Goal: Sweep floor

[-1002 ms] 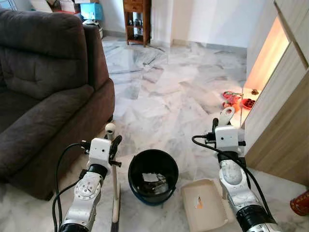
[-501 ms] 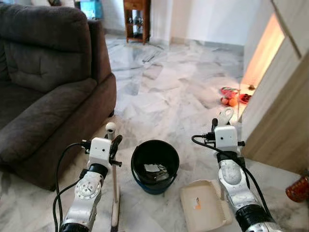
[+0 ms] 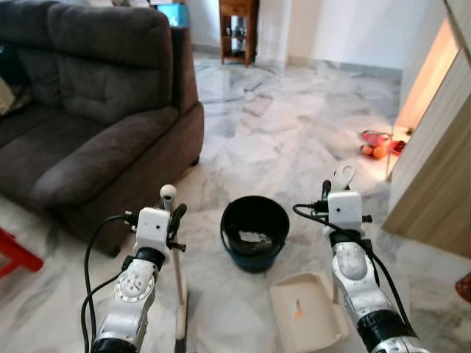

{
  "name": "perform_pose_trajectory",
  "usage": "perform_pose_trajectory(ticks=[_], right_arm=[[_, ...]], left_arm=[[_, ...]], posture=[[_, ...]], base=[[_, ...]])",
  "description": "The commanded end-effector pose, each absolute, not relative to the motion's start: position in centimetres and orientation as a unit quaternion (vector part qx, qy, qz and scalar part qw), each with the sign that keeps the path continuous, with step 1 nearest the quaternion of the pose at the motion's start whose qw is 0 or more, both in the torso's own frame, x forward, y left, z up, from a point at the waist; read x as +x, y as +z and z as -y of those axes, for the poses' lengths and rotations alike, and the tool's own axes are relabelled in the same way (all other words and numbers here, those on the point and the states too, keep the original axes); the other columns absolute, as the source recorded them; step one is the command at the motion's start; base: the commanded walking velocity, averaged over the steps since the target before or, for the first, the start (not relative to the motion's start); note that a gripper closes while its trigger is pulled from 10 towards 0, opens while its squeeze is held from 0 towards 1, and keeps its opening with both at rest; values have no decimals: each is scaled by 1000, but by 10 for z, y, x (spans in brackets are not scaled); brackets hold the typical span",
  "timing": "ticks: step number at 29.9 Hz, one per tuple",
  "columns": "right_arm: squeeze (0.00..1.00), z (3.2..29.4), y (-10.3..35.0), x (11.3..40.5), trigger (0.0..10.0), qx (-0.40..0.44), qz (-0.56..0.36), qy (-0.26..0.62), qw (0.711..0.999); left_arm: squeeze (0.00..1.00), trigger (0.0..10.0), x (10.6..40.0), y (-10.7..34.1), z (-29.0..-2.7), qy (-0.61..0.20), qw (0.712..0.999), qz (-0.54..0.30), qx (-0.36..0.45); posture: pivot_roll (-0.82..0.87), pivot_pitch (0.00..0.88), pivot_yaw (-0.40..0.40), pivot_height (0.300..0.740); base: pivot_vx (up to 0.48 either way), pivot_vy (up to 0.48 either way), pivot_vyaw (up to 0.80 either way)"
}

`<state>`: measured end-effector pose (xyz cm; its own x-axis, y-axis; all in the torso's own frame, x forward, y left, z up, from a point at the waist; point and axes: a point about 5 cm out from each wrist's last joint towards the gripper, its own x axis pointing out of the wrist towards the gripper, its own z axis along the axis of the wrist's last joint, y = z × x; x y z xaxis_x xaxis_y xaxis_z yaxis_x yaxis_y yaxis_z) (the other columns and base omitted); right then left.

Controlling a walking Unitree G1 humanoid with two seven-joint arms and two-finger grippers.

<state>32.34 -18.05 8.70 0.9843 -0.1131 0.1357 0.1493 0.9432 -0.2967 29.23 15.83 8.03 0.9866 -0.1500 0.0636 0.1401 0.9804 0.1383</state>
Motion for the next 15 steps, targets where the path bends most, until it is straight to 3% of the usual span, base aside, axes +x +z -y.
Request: perform_pose_trajectory(ticks=[1, 6, 12, 15], right_arm=[[0, 179, 92, 326, 10000, -148, 72, -66, 984], [0, 180, 90, 325, 10000, -142, 67, -68, 985], [0, 179, 87, 324, 10000, -124, 59, -68, 988], [0, 179, 86, 324, 10000, -123, 57, -69, 988]], left_arm=[[0, 10000, 296, 92, -159, -76, 992, 61, 76], [0, 10000, 296, 92, -158, -78, 992, 61, 77], [0, 10000, 295, 91, -157, -79, 992, 61, 80], [0, 10000, 295, 91, -157, -80, 992, 61, 79]], posture=[[109, 0, 20, 740], [108, 0, 21, 740], [106, 0, 21, 740], [106, 0, 21, 740]], base=[[-277, 0, 0], [-277, 0, 0], [0, 0, 0], [0, 0, -690]])
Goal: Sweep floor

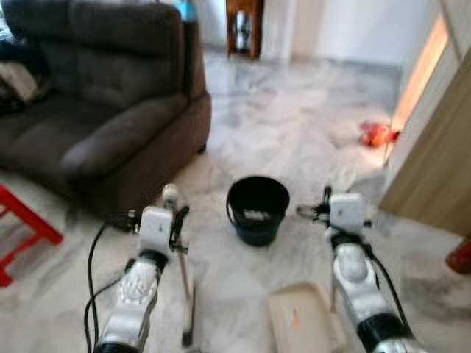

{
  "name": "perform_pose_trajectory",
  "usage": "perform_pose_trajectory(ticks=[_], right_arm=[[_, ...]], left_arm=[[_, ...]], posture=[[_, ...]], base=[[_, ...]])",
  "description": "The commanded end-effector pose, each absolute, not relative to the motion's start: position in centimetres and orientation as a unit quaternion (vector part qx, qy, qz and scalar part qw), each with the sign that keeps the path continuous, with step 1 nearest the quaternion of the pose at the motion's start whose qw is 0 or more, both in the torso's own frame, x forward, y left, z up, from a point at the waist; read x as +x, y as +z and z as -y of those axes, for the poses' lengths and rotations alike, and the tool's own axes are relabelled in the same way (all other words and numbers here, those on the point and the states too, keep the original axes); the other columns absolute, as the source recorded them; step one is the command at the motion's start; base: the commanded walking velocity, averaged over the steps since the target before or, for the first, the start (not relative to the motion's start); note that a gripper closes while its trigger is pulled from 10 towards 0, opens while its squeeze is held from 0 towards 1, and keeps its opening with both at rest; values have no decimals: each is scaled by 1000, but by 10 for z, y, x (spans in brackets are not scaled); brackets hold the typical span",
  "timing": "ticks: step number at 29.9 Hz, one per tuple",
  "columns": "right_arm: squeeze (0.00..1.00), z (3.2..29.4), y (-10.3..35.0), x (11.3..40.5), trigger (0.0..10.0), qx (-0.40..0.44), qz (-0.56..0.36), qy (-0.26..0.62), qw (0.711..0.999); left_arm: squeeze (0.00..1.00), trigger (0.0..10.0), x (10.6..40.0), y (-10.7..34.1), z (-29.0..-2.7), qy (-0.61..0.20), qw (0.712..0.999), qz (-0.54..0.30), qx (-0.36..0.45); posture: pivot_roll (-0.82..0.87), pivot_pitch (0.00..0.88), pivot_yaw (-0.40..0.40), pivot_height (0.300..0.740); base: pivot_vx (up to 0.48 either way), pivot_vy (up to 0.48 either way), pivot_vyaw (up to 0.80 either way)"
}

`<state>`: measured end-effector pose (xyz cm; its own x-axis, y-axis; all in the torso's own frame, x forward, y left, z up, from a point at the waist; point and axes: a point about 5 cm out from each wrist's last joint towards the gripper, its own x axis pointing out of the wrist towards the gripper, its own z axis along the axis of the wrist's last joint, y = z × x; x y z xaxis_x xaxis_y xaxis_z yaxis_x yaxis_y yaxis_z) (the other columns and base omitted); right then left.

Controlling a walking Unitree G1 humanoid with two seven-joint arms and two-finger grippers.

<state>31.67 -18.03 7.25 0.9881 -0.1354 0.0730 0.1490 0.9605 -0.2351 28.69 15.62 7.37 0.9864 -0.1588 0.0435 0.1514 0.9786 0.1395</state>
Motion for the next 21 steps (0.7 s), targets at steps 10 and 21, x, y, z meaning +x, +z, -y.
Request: perform_pose_trajectory(ticks=[10, 21], right_arm=[[0, 175, 84, 324, 10000, -118, 51, -65, 990], [0, 175, 82, 324, 10000, -118, 47, -67, 990]], left_arm=[[0, 10000, 295, 91, -156, -84, 992, 60, 78], [0, 10000, 296, 90, -156, -87, 991, 55, 85]], posture=[[105, 0, 26, 740], [104, 0, 28, 740]], base=[[0, 0, -800], [0, 0, -800]])
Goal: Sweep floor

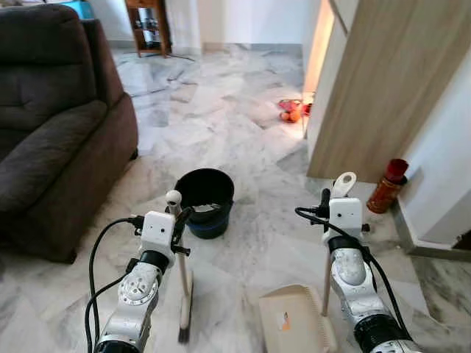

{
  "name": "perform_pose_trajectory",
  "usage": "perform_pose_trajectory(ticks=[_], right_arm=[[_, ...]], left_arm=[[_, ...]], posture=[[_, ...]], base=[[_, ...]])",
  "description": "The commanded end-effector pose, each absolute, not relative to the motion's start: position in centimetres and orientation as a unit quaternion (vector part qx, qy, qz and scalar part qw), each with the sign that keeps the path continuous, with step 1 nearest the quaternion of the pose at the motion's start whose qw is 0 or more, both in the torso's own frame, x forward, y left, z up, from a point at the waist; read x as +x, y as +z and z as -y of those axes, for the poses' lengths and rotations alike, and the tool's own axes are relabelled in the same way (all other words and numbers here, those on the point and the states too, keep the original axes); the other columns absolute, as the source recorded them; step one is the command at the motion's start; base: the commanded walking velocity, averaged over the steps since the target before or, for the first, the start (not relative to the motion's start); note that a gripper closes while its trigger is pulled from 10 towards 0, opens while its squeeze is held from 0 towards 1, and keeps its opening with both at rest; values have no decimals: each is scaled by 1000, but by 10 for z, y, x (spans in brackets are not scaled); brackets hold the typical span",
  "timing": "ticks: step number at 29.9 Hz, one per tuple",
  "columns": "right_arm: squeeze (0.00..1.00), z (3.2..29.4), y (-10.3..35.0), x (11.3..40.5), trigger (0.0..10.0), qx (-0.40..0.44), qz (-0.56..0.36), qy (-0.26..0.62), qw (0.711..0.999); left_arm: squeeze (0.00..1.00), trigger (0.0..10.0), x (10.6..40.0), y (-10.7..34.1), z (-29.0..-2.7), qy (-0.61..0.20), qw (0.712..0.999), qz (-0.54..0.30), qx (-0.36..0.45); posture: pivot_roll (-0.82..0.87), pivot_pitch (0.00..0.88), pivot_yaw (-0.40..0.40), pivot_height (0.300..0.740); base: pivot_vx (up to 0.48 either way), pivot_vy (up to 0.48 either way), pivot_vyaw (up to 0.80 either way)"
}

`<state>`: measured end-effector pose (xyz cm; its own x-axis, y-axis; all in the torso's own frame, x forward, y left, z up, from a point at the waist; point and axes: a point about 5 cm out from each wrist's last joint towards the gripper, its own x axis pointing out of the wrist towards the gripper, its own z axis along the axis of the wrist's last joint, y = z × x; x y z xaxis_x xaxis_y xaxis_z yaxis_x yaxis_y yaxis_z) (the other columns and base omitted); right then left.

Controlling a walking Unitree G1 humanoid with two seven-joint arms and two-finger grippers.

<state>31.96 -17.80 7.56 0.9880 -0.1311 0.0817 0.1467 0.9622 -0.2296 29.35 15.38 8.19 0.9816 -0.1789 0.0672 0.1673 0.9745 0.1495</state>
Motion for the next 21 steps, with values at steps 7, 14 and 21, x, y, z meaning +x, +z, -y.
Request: perform_pose_trajectory(ticks=[7, 14, 21], right_arm=[[0, 176, 82, 324, 10000, -120, 45, -66, 990], [0, 176, 82, 324, 10000, -120, 45, -65, 990], [0, 175, 82, 324, 10000, -121, 44, -65, 990]], left_arm=[[0, 10000, 297, 90, -156, -85, 991, 54, 92], [0, 10000, 297, 90, -156, -83, 991, 55, 88], [0, 10000, 298, 90, -156, -84, 990, 54, 95]], posture=[[106, 0, 25, 740], [107, 0, 23, 740], [106, 0, 23, 740]], base=[[0, -109, -800], [0, -72, -800], [0, 0, -800]])
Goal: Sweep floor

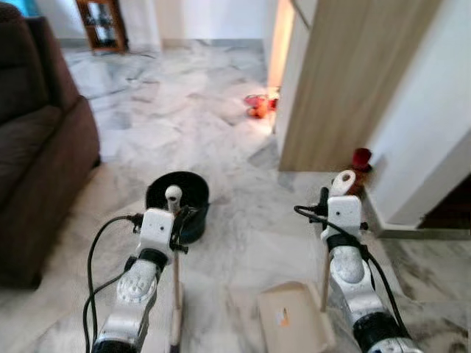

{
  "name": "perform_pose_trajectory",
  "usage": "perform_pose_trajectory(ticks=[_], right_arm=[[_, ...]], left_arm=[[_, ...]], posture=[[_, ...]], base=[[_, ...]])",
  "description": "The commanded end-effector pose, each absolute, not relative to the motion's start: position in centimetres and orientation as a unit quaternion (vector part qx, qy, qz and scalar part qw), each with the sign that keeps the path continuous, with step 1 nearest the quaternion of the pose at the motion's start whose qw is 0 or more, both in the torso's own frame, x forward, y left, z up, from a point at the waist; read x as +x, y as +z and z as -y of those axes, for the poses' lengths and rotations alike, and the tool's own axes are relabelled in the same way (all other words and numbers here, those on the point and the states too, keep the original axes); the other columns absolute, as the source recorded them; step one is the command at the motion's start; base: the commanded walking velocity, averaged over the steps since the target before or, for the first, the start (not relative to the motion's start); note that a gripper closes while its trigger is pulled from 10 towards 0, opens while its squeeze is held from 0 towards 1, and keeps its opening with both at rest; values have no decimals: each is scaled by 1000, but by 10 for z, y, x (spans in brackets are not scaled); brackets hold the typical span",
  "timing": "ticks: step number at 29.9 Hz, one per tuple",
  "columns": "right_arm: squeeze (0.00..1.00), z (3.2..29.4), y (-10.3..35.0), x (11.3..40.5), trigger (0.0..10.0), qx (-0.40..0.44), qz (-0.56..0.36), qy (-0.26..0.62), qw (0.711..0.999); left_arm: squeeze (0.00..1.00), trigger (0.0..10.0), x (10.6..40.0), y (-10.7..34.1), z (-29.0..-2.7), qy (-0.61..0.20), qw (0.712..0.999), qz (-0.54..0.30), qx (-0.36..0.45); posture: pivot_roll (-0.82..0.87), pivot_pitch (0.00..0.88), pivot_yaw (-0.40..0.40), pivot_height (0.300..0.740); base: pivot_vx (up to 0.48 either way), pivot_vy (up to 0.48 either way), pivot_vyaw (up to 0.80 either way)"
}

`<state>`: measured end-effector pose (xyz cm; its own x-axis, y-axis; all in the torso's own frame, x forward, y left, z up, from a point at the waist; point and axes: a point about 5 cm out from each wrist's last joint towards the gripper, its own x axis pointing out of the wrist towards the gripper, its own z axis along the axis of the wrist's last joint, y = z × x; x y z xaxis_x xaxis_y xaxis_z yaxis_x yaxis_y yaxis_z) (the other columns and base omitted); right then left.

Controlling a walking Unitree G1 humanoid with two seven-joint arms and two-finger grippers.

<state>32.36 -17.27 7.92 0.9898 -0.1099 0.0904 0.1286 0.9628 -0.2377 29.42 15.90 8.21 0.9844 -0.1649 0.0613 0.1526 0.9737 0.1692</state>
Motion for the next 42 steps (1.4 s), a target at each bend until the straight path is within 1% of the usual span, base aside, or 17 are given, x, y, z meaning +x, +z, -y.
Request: perform_pose_trajectory(ticks=[1, 4, 21, 27, 32, 42], right_arm=[[0, 175, 82, 324, 10000, -121, 44, -65, 990], [0, 175, 82, 325, 10000, -121, 43, -65, 990], [0, 177, 81, 325, 10000, -125, 42, -66, 989], [0, 177, 82, 326, 10000, -124, 43, -67, 989], [0, 175, 83, 325, 10000, -125, 48, -70, 989], [0, 174, 82, 323, 10000, -124, 47, -75, 988]], left_arm=[[0, 10000, 298, 90, -156, -84, 990, 54, 95], [0, 10000, 298, 90, -156, -84, 991, 55, 94], [0, 10000, 300, 91, -155, -82, 991, 55, 88], [0, 10000, 301, 90, -157, -80, 991, 54, 88], [0, 10000, 302, 89, -160, -82, 992, 49, 86], [0, 10000, 304, 89, -160, -88, 991, 47, 88]], posture=[[106, 0, 23, 740], [104, 0, 24, 740], [90, 0, 18, 740], [51, 0, 34, 740], [-3, 0, 66, 740], [-14, 0, 76, 740]], base=[[0, -326, -800], [0, -343, -800], [0, 0, -800], [0, 0, -800], [0, 0, -800], [0, 0, -800]])
